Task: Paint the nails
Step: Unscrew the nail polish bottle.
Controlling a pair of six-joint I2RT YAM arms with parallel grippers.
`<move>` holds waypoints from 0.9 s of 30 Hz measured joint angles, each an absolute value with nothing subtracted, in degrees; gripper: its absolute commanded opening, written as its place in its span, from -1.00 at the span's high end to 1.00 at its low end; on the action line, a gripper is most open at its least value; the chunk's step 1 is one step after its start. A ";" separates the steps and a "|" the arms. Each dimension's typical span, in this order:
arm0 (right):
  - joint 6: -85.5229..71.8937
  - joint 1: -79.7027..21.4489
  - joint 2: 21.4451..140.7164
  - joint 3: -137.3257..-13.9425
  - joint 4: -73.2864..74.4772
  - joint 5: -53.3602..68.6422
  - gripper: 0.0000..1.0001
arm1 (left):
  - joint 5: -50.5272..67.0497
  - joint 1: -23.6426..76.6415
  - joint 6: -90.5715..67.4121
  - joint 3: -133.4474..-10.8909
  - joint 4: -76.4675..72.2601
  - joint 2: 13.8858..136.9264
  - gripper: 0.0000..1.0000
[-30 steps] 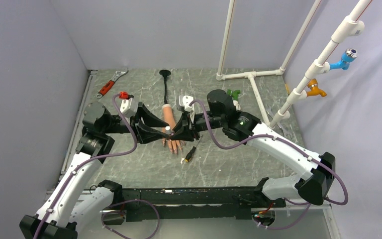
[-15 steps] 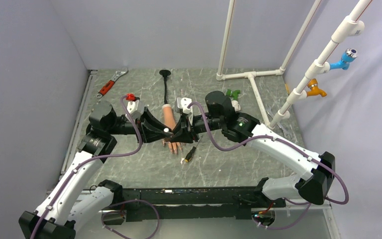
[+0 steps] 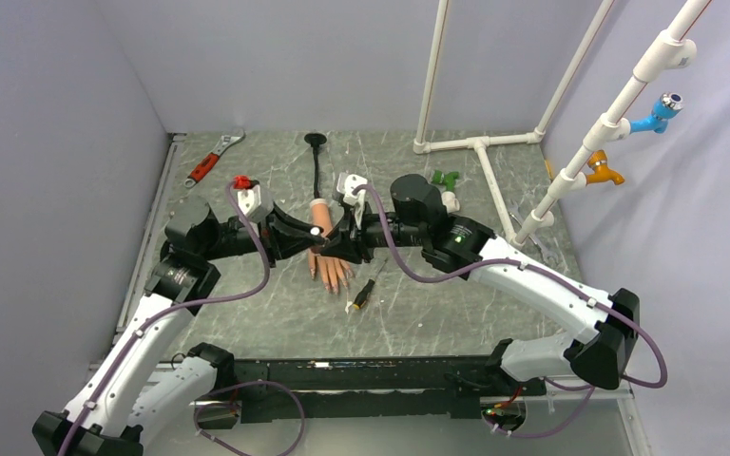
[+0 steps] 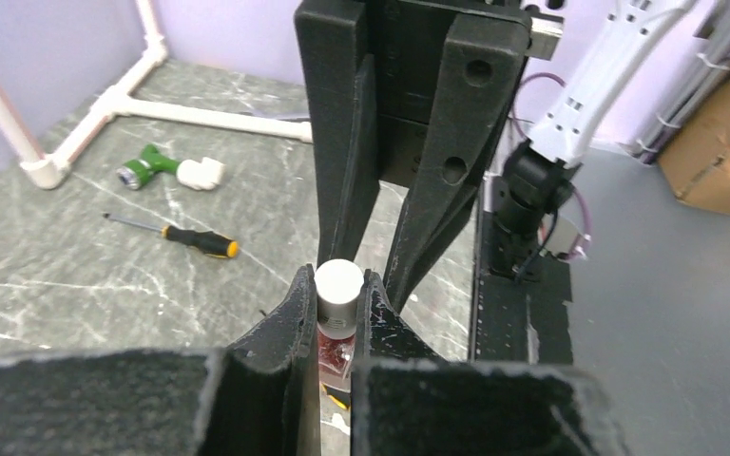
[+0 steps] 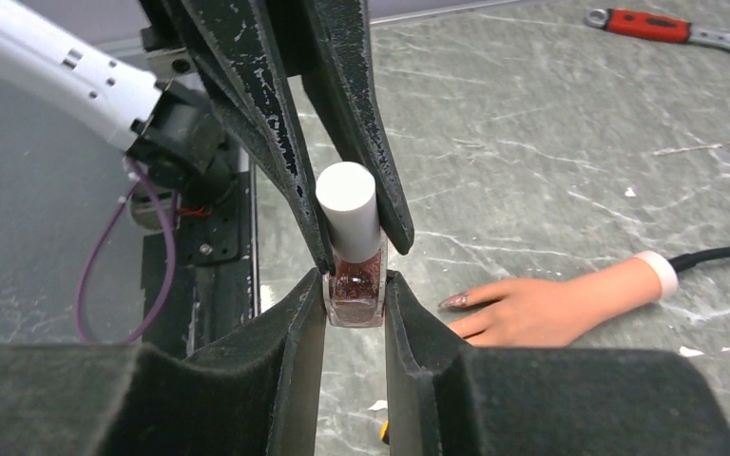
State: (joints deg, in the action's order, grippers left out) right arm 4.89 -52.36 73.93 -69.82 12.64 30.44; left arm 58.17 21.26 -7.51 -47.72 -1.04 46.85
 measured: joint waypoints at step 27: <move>-0.67 -54.04 75.31 -71.66 11.29 24.58 1.00 | 44.93 21.08 -3.22 -47.99 1.61 43.83 -0.61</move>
